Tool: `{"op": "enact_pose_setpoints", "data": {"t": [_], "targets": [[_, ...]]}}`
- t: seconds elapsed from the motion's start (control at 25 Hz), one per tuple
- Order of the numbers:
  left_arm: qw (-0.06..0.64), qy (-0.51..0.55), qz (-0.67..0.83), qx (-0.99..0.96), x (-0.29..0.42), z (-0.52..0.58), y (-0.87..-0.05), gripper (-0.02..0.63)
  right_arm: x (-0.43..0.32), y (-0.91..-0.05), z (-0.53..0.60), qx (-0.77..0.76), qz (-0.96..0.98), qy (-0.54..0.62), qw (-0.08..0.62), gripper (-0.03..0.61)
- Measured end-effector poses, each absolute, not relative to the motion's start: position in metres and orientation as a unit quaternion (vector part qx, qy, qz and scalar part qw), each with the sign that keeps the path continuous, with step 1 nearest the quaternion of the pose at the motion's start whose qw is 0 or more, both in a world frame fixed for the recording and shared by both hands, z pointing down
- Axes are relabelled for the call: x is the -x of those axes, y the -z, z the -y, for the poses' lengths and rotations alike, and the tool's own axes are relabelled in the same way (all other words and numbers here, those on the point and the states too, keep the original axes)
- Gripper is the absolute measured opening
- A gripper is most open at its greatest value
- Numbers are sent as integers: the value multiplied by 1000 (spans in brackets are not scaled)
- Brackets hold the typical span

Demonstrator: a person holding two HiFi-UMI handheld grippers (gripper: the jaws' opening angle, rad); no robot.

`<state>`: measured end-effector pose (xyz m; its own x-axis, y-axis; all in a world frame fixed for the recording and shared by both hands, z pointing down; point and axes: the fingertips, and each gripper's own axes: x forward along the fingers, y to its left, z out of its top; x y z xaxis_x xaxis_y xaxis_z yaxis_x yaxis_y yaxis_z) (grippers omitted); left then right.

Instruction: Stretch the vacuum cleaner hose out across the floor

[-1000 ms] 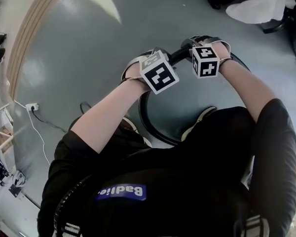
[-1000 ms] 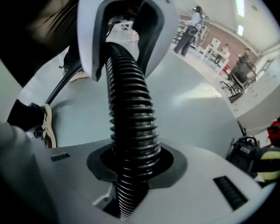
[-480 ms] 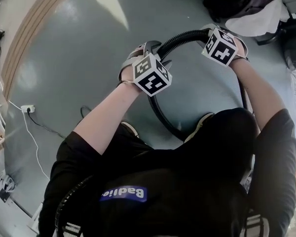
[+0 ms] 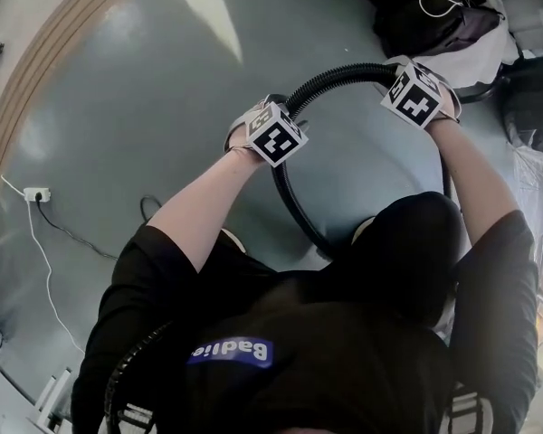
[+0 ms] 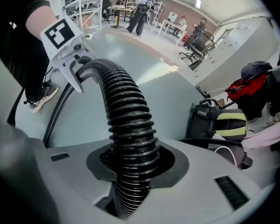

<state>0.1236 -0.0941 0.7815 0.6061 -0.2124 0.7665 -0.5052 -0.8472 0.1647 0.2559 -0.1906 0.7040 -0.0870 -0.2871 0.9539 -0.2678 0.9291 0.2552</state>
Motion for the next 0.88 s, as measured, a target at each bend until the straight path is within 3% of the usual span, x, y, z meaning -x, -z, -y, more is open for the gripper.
{"op": "enact_pose_setpoints", "data": {"t": [0.12, 0.24, 0.32, 0.56, 0.76, 0.8, 0.88], "targets": [[180, -391, 184, -883, -110, 105, -758, 181, -267, -721, 186, -159, 715, 37, 679, 120], [144, -413, 171, -883, -86, 118, -736, 152, -261, -740, 169, -100, 682, 96, 718, 223], [123, -441, 168, -873, -64, 132, -726, 150, -232, -735, 163, -82, 689, 133, 708, 244], [76, -490, 93, -863, -28, 149, -690, 146, -96, -693, 162, -89, 764, 196, 608, 244], [69, -522, 38, -849, -3, 138, -672, 152, -37, -691, 174, -104, 769, 194, 601, 238], [66, -517, 41, -852, 1, 137, -672, 160, -31, -692, 174, -114, 776, 168, 598, 160], [44, -497, 68, -864, 7, 143, -674, 167, -26, -691, 180, -141, 786, 113, 591, 118]]}}
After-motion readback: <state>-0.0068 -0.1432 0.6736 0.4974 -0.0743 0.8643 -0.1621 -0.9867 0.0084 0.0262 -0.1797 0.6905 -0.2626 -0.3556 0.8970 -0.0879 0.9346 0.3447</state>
